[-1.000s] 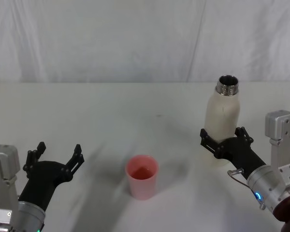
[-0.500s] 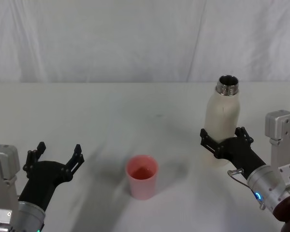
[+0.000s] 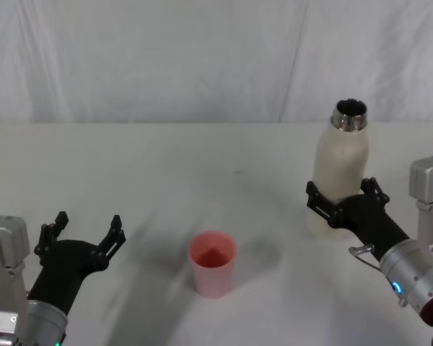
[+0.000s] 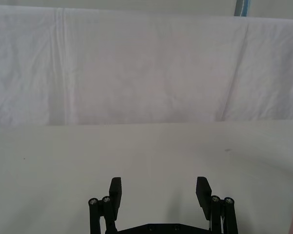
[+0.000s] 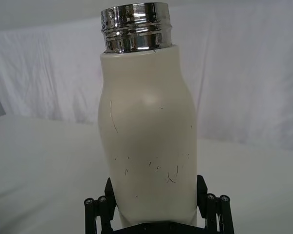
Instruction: Grasp the thermos with one hand and pour water into the cup lid.
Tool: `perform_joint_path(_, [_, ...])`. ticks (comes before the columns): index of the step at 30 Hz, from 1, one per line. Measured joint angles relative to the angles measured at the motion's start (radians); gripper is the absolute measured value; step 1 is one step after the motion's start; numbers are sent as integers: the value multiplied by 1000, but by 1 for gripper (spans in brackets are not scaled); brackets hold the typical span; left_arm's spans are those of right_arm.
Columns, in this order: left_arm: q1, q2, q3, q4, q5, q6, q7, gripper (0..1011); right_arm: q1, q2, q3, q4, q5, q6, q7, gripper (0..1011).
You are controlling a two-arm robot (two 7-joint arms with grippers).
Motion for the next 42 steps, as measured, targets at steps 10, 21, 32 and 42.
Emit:
perform_joint_path(10, [0,0,0,0,0,0,0,1001,-11,28,1,-48,-31,3,0,969])
perform_joint_path(21, [0,0,0,0,0,0,0,1001,-15,58,-18,-81,-107,7,-3,969])
perform_joint_path(32, [0,0,0,0,0,0,0,1001,-15,69,-46,-99,-227,-8,-31,968])
perform_joint_path(42, [0,0,0,0,0,0,0,1001,-24,76,-75,-115,-356,-31,-54,969])
